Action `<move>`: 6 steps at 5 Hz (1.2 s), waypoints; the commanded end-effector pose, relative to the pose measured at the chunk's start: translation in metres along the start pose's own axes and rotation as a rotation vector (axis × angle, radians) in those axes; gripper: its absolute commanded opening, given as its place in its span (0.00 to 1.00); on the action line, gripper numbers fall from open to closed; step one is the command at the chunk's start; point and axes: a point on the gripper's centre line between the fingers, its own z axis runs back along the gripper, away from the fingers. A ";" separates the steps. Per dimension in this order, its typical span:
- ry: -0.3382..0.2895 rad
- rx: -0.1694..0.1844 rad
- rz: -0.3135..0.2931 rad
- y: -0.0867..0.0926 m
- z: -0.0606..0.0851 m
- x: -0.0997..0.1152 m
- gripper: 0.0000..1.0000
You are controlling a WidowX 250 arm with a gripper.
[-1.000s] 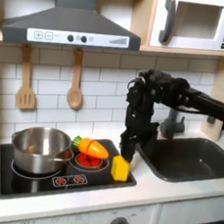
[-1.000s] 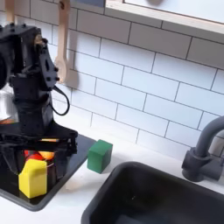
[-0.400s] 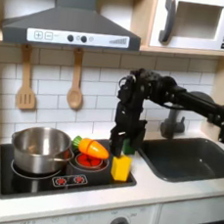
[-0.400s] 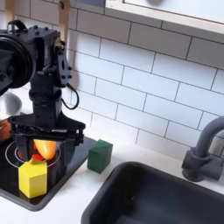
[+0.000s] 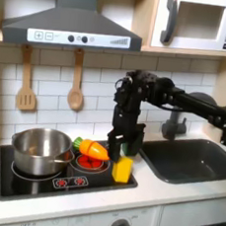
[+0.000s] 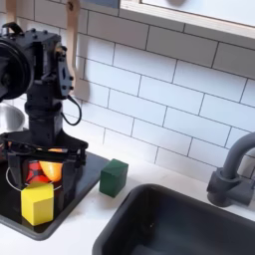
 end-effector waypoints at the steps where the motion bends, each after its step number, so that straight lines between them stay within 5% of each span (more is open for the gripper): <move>1: -0.007 -0.013 -0.012 0.010 0.006 -0.015 1.00; 6: 0.021 0.005 -0.014 0.004 -0.011 -0.016 1.00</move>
